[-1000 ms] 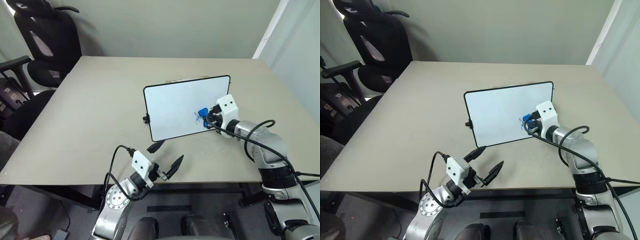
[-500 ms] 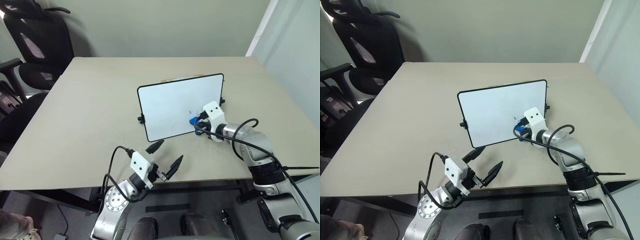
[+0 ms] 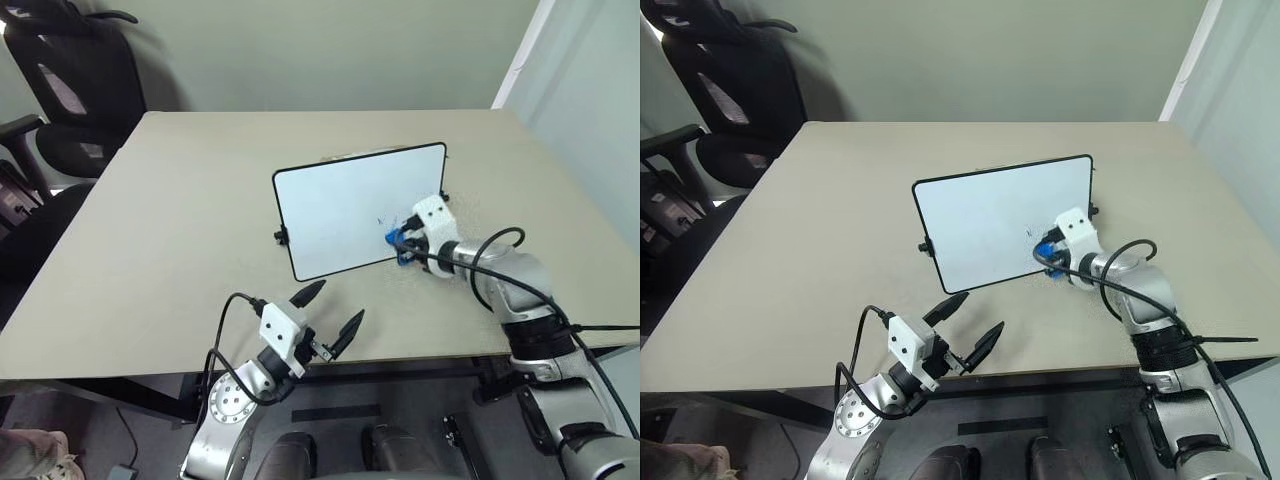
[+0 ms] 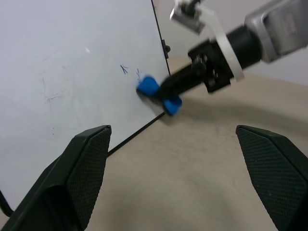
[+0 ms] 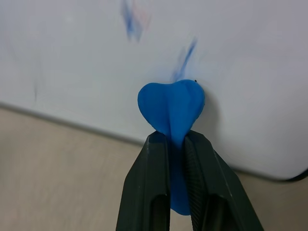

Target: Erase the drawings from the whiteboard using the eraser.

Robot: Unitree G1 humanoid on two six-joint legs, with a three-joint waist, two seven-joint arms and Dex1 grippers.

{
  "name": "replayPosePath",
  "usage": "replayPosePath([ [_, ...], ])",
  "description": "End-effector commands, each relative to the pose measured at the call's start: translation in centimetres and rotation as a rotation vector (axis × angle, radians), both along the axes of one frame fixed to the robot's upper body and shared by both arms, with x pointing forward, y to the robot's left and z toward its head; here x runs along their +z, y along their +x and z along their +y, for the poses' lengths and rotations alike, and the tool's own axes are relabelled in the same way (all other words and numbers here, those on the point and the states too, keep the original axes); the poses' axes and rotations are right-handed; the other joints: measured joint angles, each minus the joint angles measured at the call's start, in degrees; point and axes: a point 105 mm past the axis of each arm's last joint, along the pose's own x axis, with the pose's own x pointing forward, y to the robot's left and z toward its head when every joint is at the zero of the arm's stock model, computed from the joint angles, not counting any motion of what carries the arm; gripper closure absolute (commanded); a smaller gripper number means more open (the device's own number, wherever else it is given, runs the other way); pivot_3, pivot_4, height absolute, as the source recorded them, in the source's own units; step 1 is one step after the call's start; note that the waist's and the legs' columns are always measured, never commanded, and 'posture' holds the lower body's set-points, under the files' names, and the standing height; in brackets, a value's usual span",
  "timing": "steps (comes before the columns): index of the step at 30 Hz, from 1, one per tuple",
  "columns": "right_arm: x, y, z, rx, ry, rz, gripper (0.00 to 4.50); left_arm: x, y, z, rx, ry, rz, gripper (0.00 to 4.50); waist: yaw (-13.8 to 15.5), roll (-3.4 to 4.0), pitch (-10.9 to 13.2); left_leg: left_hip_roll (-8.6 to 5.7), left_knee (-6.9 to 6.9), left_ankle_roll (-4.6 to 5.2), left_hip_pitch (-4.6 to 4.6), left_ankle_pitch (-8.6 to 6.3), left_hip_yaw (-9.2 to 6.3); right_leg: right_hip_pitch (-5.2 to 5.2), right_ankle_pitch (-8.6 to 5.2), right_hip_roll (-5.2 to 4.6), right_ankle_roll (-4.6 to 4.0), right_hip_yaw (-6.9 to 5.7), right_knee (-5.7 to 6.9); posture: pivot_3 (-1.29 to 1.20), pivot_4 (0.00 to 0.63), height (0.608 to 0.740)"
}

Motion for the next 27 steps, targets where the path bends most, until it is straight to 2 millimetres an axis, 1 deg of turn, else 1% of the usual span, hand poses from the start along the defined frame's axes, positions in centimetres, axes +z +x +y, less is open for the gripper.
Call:
replayPosePath([
  [1,4.0,0.5,-0.1,0.0,0.02,-0.15,4.29,1.5,-0.1,-0.2,-0.011,-0.025,-0.055,0.0,0.0,0.0,0.0,0.0,0.0,0.0,0.0,0.0,0.0,-0.01,0.04,0.0,-0.05,0.0,0.01,0.0,0.15,0.736],
  [4,4.6,0.4,0.0,-0.001,0.029,-0.171,4.29,1.4,-0.1,-0.3,-0.014,-0.024,-0.053,0.0,0.0,0.0,0.0,0.01,-0.01,0.0,0.0,0.0,0.0,-0.02,0.08,0.01,-0.12,-0.01,0.02,0.0,0.15,0.736],
  [7,4.0,0.3,0.4,0.008,0.028,-0.151,4.29,1.4,0.0,-0.4,-0.018,-0.025,-0.051,0.0,0.0,0.0,0.0,0.01,-0.01,0.02,-0.01,0.01,0.0,-0.03,0.15,0.01,-0.08,-0.01,0.0,0.0,0.15,0.736],
  [11,1.5,0.0,0.8,0.012,0.028,-0.067,4.29,1.4,-0.1,-0.4,-0.02,-0.024,-0.051,0.0,0.0,0.01,0.0,0.01,-0.01,0.04,0.1,0.03,0.0,0.01,0.27,0.01,0.03,-0.01,-0.02,0.0,0.15,0.736],
  [14,-0.9,-0.2,0.7,-0.004,-0.001,0.007,4.29,1.4,-0.1,-0.5,-0.02,-0.025,-0.052,0.0,0.0,-0.01,0.0,0.01,-0.02,0.04,0.12,0.02,0.0,0.06,0.27,0.01,0.04,-0.02,-0.02,0.0,0.15,0.736],
  [16,-1.8,-0.4,0.8,-0.001,-0.012,0.04,4.29,1.4,-0.1,-0.5,-0.018,-0.026,-0.053,0.0,0.0,-0.01,-0.1,0.02,-0.03,0.02,0.16,0.02,0.0,0.07,0.27,0.01,0.04,-0.02,-0.03,0.0,0.15,0.736],
  [18,-2.2,-0.6,0.9,0.007,-0.022,0.055,4.29,1.4,-0.2,-0.5,-0.016,-0.026,-0.054,0.0,0.0,-0.01,0.0,0.02,-0.03,0.03,0.17,0.02,0.0,-0.01,0.27,0.01,0.04,-0.01,-0.05,0.0,0.15,0.736],
  [21,-1.7,-0.5,1.0,0.012,-0.023,0.039,4.29,1.5,-0.2,-0.4,-0.013,-0.027,-0.055,0.0,0.0,0.01,0.0,0.02,-0.03,0.03,0.08,0.02,0.0,-0.16,0.27,0.01,0.03,-0.01,-0.05,0.0,0.15,0.736],
  [27,1.5,0.0,1.7,0.036,0.005,-0.053,4.29,1.5,-0.3,-0.4,-0.012,-0.028,-0.054,0.0,0.0,0.01,0.0,0.02,-0.03,0.03,0.03,0.02,0.0,-0.24,0.3,0.01,-0.01,-0.01,-0.04,0.0,0.15,0.736],
])
